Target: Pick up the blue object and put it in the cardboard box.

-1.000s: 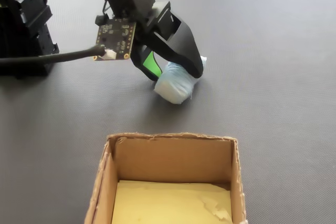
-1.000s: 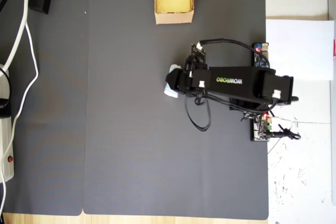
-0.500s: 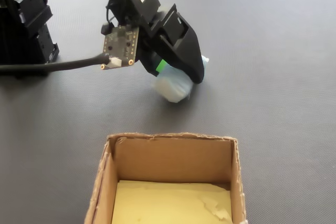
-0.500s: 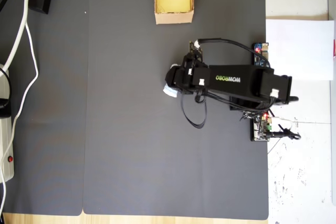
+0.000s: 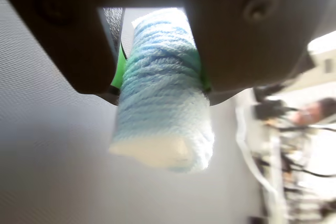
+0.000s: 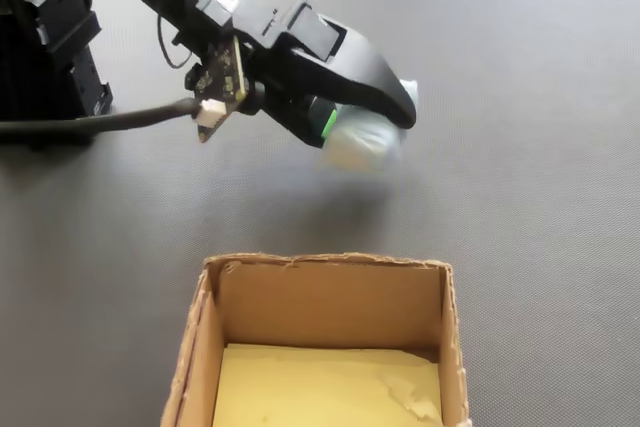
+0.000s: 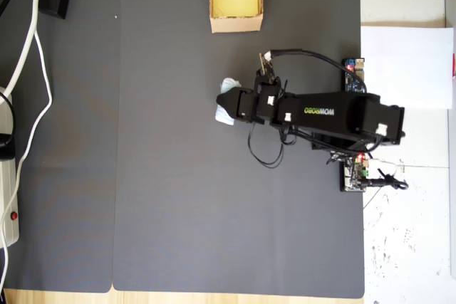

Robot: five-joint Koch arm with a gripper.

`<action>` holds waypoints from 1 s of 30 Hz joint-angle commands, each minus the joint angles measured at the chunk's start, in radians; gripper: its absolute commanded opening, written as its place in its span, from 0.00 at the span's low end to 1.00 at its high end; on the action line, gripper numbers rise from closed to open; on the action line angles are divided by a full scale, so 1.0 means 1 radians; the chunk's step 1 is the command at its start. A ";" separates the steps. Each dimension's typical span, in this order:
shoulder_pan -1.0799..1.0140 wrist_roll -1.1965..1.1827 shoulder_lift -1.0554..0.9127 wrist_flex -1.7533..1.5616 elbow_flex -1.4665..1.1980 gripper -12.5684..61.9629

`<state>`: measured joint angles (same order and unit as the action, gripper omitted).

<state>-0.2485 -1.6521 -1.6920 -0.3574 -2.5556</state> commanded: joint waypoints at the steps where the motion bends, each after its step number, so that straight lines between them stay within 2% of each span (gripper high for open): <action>1: -0.009 0.014 -0.074 -0.176 0.025 0.23; 7: -0.064 0.051 -0.239 -0.236 -0.075 0.23; 9: -0.101 0.063 -0.348 -0.221 -0.138 0.23; 18: -0.190 0.152 -0.423 -0.101 -0.083 0.23; 23: -0.305 0.229 -0.311 0.046 0.141 0.23; 30: -0.453 0.239 -0.021 0.115 0.434 0.23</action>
<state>-0.7118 -1.4128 -1.6950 -0.2132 -2.2043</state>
